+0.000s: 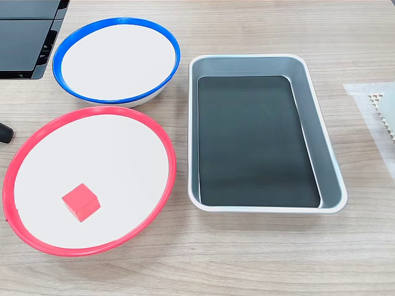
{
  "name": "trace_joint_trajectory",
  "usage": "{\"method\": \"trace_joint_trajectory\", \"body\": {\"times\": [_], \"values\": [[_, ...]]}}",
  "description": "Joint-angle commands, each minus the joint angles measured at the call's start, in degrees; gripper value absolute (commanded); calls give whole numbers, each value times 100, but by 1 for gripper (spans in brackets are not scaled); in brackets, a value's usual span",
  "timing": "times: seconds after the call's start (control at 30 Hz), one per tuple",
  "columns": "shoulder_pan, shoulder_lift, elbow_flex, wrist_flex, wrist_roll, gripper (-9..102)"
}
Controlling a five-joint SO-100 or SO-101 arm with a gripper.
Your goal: Move a red block from tray to red dish
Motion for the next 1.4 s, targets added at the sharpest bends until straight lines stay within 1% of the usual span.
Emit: {"method": "trace_joint_trajectory", "body": {"times": [0.0, 0.07, 0.13, 0.23, 0.4, 0.63, 0.7, 0.87, 0.93, 0.97, 1.03, 1.37], "values": [[352, 2188, 2514, -176, 97, 0], [545, 3182, 3683, -132, -202, 0], [668, 4184, 4553, 220, -466, 0], [729, 5238, 5273, 773, -589, 0], [826, 6179, 6021, 1125, -615, 0], [914, 6803, 6056, 2180, -457, 0], [923, 6926, 6056, 2338, -404, 0], [984, 6926, 6056, 2338, -334, 0], [993, 6926, 6056, 2338, -334, 5], [993, 6926, 6056, 2338, -334, 5], [949, 6926, 6056, 2338, -387, 0], [940, 6926, 6056, 2338, -396, 0]]}}
